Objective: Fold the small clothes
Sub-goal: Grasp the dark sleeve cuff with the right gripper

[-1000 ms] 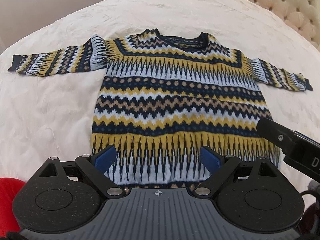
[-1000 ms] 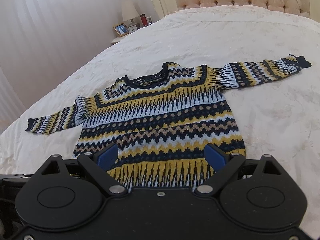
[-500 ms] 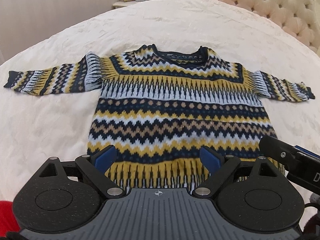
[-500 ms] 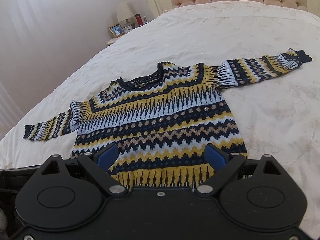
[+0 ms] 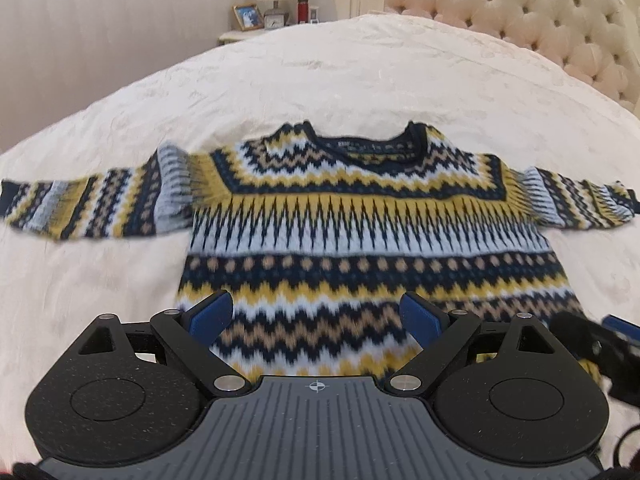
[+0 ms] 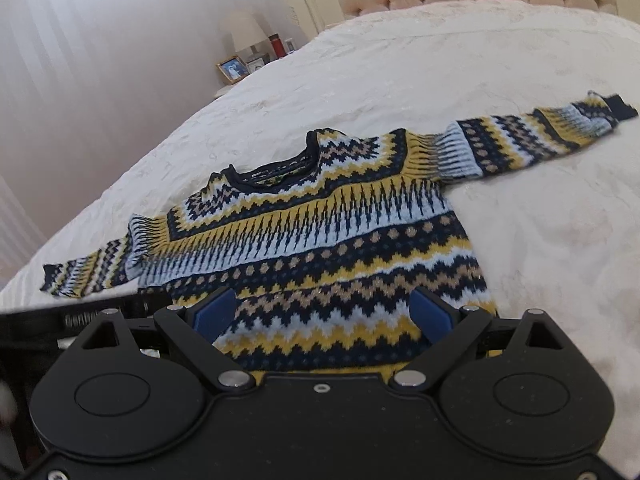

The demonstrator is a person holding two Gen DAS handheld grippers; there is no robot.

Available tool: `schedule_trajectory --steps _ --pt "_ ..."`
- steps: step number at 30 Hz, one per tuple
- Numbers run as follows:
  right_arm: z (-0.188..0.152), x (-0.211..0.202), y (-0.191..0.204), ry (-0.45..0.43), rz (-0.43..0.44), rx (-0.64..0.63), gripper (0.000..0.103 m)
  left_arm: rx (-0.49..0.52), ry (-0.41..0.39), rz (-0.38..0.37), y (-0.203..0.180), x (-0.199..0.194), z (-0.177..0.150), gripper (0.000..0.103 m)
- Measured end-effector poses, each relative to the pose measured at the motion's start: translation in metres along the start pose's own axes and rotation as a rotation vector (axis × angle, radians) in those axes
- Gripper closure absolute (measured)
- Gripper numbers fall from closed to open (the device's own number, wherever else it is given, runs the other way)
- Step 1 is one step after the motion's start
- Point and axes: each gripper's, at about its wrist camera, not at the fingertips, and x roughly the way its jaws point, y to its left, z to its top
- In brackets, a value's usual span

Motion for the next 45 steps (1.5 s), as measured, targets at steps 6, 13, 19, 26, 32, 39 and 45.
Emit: schedule_trajectory --steps 6,13,19,26,32,39,45 --pt "0.009 0.018 -0.006 -0.009 -0.025 -0.032 0.008 0.008 -0.082 0.041 0.008 0.034 0.027 0.012" --pt "0.034 0.049 -0.008 -0.033 -0.080 -0.151 0.012 -0.059 -0.027 0.022 0.037 0.087 0.030 0.012" --pt "0.068 0.108 -0.010 -0.010 -0.126 -0.256 0.034 -0.071 0.034 -0.019 0.060 0.117 0.025 0.012" --pt "0.112 0.187 -0.004 -0.055 -0.186 -0.368 0.035 -0.082 0.025 -0.078 0.075 0.132 0.023 0.012" --pt "0.136 0.244 0.006 -0.034 -0.149 -0.475 0.035 -0.048 -0.003 -0.068 0.071 0.139 0.025 0.012" --pt "0.134 0.269 -0.004 0.064 -0.049 -0.509 0.035 -0.060 -0.012 -0.084 0.074 0.140 0.024 0.011" --pt "0.140 0.271 -0.023 0.113 0.066 -0.421 0.047 -0.088 -0.025 -0.107 0.077 0.138 0.024 0.011"
